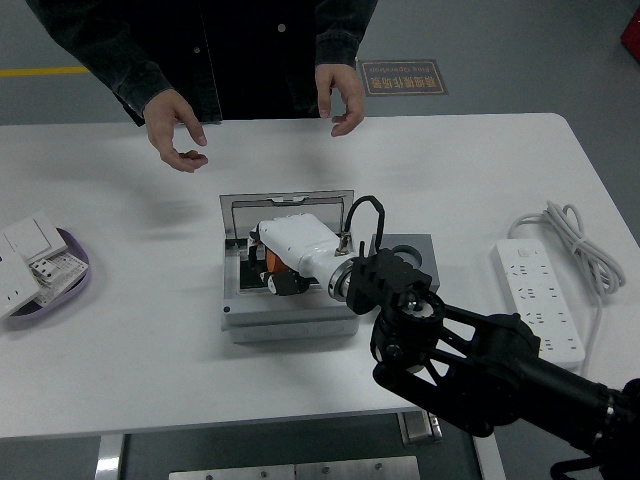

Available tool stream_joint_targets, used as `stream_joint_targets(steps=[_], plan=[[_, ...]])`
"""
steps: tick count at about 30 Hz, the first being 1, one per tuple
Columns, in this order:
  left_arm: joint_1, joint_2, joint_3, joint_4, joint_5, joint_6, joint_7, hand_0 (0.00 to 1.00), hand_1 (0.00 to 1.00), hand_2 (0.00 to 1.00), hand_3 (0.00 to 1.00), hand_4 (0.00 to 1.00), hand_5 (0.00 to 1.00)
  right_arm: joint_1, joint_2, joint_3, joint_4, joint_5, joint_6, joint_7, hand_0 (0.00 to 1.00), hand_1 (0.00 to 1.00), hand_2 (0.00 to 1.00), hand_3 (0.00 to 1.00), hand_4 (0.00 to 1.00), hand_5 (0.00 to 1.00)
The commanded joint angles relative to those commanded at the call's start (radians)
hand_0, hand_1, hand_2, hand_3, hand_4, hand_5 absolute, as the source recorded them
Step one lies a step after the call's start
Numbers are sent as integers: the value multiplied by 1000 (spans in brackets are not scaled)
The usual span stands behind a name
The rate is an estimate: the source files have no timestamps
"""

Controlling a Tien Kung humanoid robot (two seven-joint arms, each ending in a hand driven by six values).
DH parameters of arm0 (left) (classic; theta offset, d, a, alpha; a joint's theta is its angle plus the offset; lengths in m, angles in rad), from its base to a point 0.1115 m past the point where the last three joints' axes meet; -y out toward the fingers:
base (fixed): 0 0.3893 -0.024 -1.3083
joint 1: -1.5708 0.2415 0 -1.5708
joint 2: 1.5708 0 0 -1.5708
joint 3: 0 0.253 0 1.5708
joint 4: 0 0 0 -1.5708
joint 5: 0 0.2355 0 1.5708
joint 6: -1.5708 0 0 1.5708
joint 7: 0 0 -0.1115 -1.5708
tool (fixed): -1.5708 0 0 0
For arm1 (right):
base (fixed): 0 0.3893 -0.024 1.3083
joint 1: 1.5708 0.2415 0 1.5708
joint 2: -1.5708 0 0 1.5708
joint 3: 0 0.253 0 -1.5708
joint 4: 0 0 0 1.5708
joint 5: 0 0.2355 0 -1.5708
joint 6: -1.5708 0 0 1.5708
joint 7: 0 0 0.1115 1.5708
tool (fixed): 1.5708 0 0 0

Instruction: Pick up the cylinder from the cube,place it in the box,flap close box

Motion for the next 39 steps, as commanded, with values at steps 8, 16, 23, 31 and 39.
stream_joint_targets(steps=[8,16,23,31,39], plan=[[-1,0,3,0,-4,0,0,588,611,605,631,650,157,1,-3,-11,-12,7,-7,15,694,656,648,649,427,253],[-3,1,5,0,-6,1,-1,587,610,605,631,650,157,0,-3,-16,-25,2,-14,31,817,692,707,690,668,258],[-3,0,9,0,-9,1,-2,588,611,606,633,651,156,-6,-4,-18,-36,15,-30,51,824,691,707,696,694,255],[-2,-1,15,0,-15,1,-2,588,612,606,632,651,157,-29,-40,11,52,188,-106,134,828,688,702,698,725,264],[-2,0,14,0,-11,0,-1,587,610,606,633,652,159,15,-102,81,192,310,-147,165,807,664,672,665,737,281]])
